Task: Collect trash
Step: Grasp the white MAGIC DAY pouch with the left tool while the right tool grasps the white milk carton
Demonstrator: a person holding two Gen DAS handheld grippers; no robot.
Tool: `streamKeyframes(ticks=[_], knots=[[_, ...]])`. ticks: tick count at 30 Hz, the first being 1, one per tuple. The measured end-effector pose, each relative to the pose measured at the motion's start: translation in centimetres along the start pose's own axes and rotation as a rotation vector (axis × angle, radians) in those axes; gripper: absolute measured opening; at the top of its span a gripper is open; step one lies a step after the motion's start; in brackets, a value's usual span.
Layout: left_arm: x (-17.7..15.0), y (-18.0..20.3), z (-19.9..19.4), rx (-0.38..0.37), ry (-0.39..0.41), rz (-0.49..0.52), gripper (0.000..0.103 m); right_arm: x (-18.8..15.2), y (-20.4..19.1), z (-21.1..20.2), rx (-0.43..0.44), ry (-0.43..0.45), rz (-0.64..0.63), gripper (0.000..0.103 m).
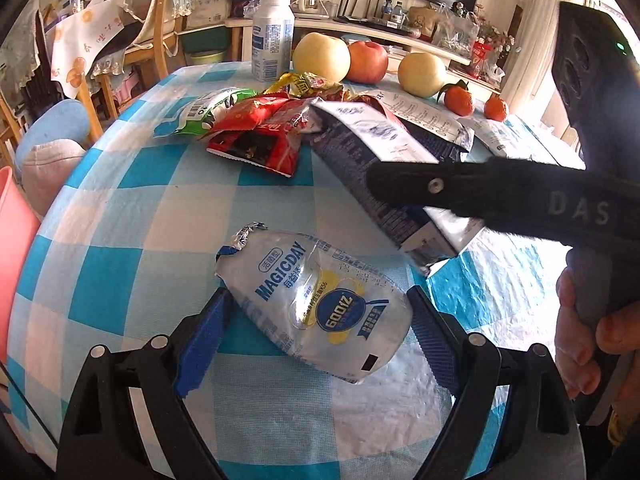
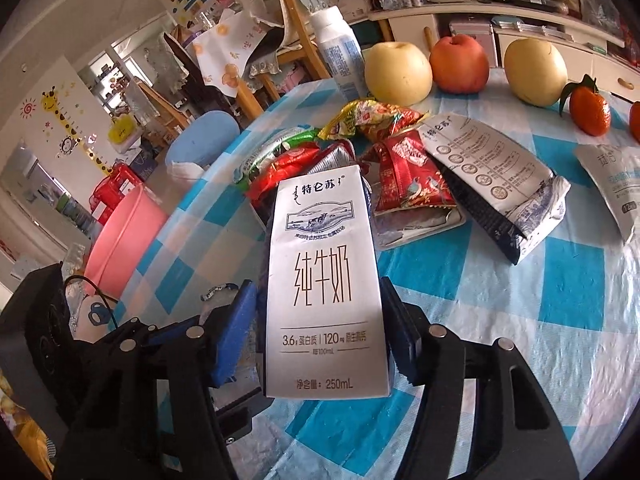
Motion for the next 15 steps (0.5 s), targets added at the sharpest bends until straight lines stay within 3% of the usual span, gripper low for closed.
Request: streamKeyframes(ticks=[7,15], knots=[[0.4,-0.3,-0.9,-0.037,0.026,-0.013,0.087,0.1,0.0,-2.3,0.036,0.063,0.018,0.061],[1.0,-0.8,-2.3,-0.063,0.063,-0.021,0.087,-0.1,-0.1,-3.3,0.019,0.096,0.032,0.061]])
Point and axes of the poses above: each gripper's, at about its wrist camera, not at the fingertips, and z roughly the way its jaws point, y to its right, x to its top, the point moved 1 cm from there along z, roughly the way its jaws point, and after that the axes turned 10 degrees about -x, right-handed, at the moved point
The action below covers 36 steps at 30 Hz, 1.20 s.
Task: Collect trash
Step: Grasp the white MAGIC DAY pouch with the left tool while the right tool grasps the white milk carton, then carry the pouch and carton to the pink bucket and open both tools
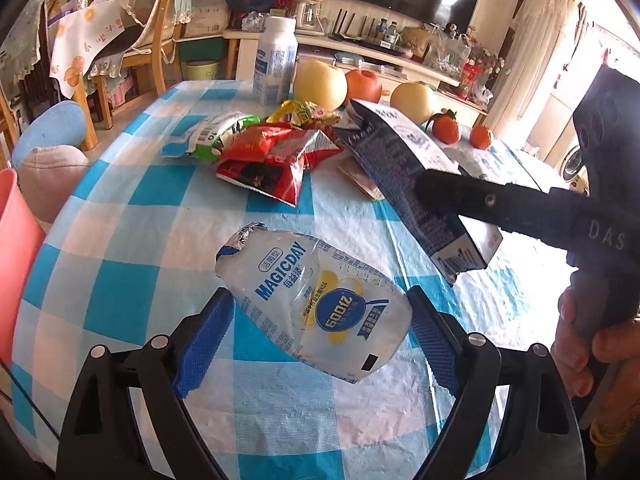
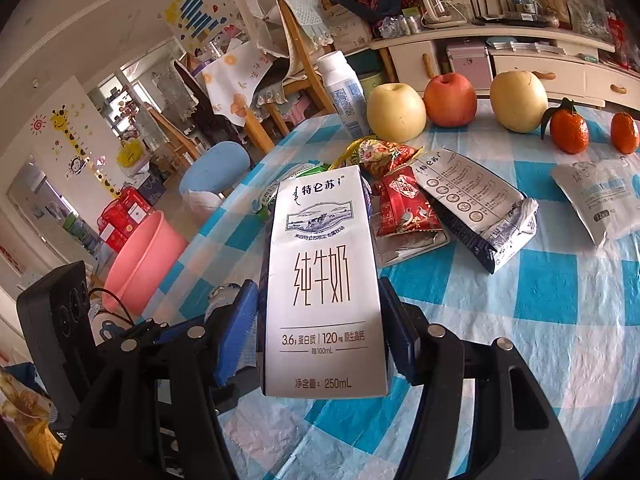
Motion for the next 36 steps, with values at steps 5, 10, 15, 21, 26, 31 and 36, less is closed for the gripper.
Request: streamKeyframes(ticks=[5,10,15,21,26,31,36], knots=[[0.8,-0.9,-1.2,0.01,0.038,-0.01,0.087,0.0,-0.4,-0.3,-0.015,0.014,0.006,0.061],[2.1,-2.7,-3.2,0.039,0.09,-0.033,0.087,-0.2,-1.1,0.0,-0.031,0.011,0.0,0.061],[2.9,-4.8,-5.1,0.084,0.137,-0.06,0.087,-0.4,-2.3,0.2,-0.038,0.008,-0.006,0.061],[3.9,-7.0,-7.3,0.15,0.193,-0.086,0.087,-0.2,-4.6,0.7,-0.037,0.012,-0.028,0.061],[4.5,-9.2,-9.5,0.21,0.243,-0.116,0.087,0.2,-7.2,0.9,-0.02,0.015,-0.054,0.061],[4.8,-12.0,-11.7,0.261,0.293,-0.175,0.087,0.8,-10.8,1.5,0.015,0.016,-0.089,0.061],[4.8,-15.3,-13.9,0.32,0.342,-0.243,0.087,1.9,-15.3,2.8,0.06,0.01,-0.142,0.061]])
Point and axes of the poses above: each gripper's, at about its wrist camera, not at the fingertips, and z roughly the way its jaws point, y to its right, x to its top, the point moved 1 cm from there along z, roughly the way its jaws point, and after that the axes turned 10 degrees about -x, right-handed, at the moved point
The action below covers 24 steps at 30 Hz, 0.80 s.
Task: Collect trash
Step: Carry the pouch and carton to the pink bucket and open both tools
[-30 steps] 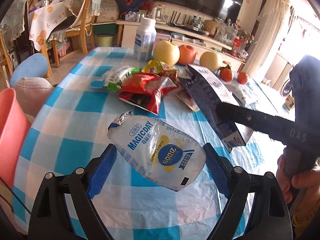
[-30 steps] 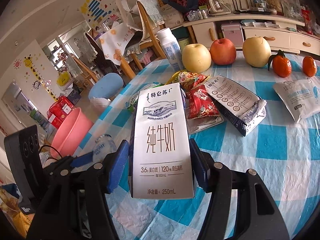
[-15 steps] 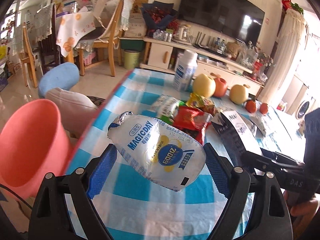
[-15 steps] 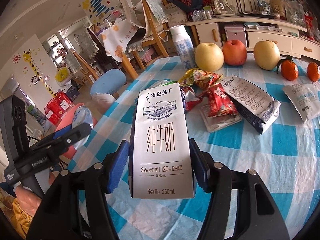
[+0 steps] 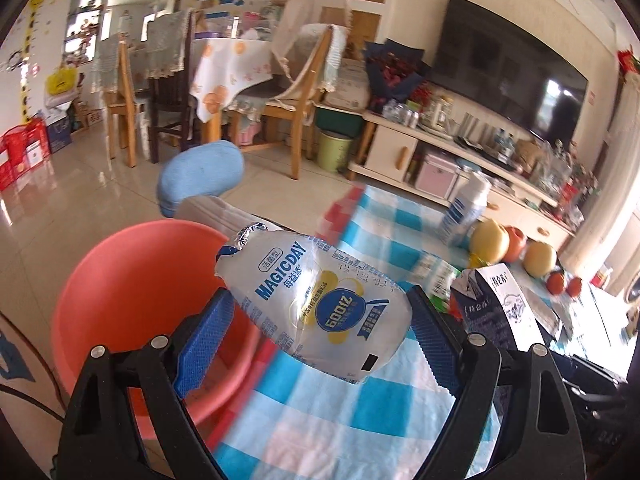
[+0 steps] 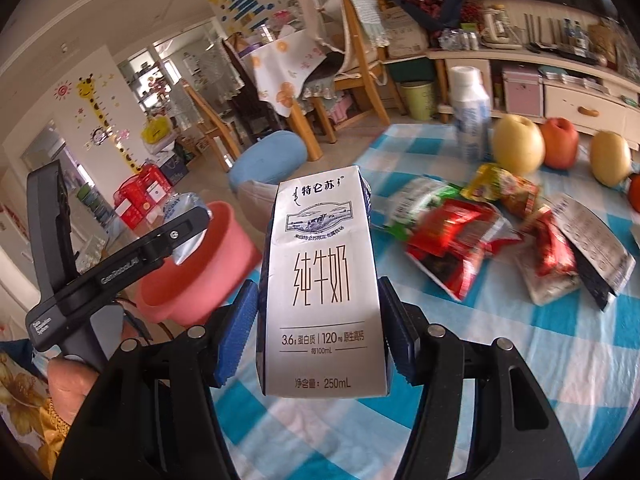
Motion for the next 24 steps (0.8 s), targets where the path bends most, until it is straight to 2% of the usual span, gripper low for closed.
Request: streamKeyframes(ticks=[12,17,22,23,24], knots=[[2.2,-9.9,-1.7,0.134,0.075,-0.22,0.087,4.8,-12.0,4.7,0.103,-0.011,-0.165,0.061],[2.3,-14.5,-2.1,0.145,0.094,-0.357,0.087,5.8,-15.6,7.6,0.122,-0.03,-0.198,0.061],[2.2,-16.7,-1.9,0.151,0.095,-0.415,0.087,5.9,-18.0,10.6,0.107,-0.062,-0.208,0.062],[2.2,-17.1,-1.8,0.153,0.097,-0.429,0.087,5.6,-18.3,11.0,0.105,-0.071,-0.206,0.064],[1.9,-17.4,-1.9,0.156,0.097,-0.44,0.087,5.4,-18.3,11.4,0.101,-0.081,-0.199,0.075]])
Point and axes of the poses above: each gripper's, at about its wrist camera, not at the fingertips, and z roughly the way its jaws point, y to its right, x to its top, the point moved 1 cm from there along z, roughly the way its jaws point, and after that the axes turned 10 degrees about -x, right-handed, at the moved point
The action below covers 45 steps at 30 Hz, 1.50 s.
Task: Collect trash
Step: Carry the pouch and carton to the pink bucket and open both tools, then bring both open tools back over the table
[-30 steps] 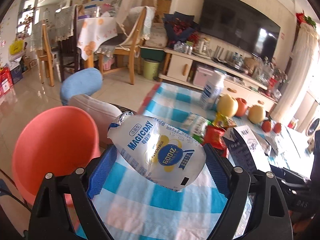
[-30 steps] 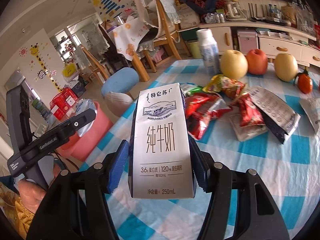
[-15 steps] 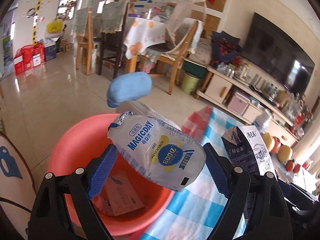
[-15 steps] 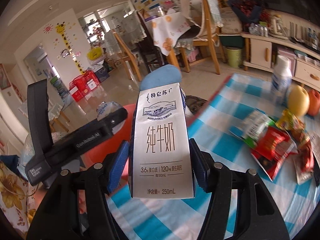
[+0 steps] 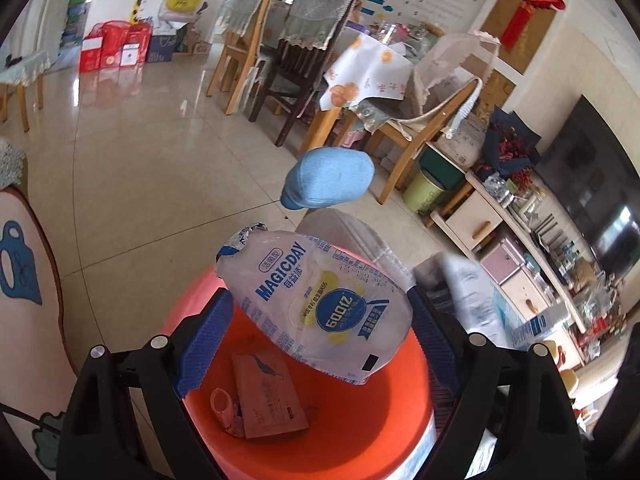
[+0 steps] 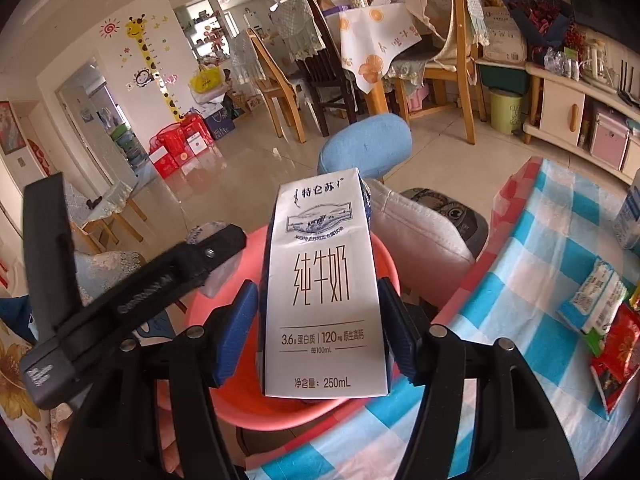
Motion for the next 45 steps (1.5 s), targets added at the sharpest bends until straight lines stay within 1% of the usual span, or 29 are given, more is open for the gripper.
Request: streamKeyframes(ticks=[1,4,6,8,10,11,15,18,24,30,32,34,42,45], knots=[[0.0,-0.3,0.2,0.005,-0.001,-0.013,0.087,0.0,0.1,0.5,-0.008,-0.012,0.012,0.08],[-0.1,-1.1,0.8,0.026,-0.012,-0.048,0.089,-0.5,0.6,0.7,-0.019,-0.012,0.044,0.081],[-0.3,-1.4,1.0,0.033,-0.005,-0.064,0.089,-1.0,1.0,0.3,-0.047,-0.002,0.048,0.085],[-0.3,-1.3,0.8,0.036,0.016,-0.056,0.09,-1.5,1.4,-0.4,-0.083,0.012,0.044,0.086],[-0.5,-0.7,0.6,0.055,0.038,-0.009,0.091,-2.2,1.7,-1.4,-0.132,0.027,0.035,0.087],[-0.6,0.0,0.6,0.07,0.042,0.032,0.091,-2.6,2.0,-1.8,-0.154,0.033,0.03,0.089],[-0.8,2.6,0.5,0.085,0.044,0.177,0.091,-4.0,3.4,-3.6,-0.234,0.053,0.01,0.093],[-1.4,4.8,0.3,0.054,0.055,0.257,0.091,-5.2,4.3,-4.9,-0.26,0.067,-0.002,0.093],[-3.0,7.9,-0.3,-0.01,0.068,0.366,0.091,-7.7,5.6,-7.7,-0.344,0.105,-0.042,0.093],[-5.1,10.5,0.1,-0.076,0.014,0.433,0.092,-9.9,6.7,-10.2,-0.425,0.135,-0.087,0.095],[-5.8,11.3,0.4,-0.077,-0.015,0.454,0.093,-10.5,7.2,-10.9,-0.443,0.137,-0.088,0.096],[-6.4,11.9,0.6,-0.077,-0.024,0.481,0.093,-11.2,7.7,-11.7,-0.455,0.14,-0.078,0.098],[-9.1,14.0,0.1,-0.094,-0.023,0.57,0.094,-13.5,10.0,-13.8,-0.495,0.139,-0.008,0.099],[-10.0,14.9,0.1,-0.087,-0.023,0.616,0.094,-14.4,10.8,-14.5,-0.508,0.141,0.009,0.099]])
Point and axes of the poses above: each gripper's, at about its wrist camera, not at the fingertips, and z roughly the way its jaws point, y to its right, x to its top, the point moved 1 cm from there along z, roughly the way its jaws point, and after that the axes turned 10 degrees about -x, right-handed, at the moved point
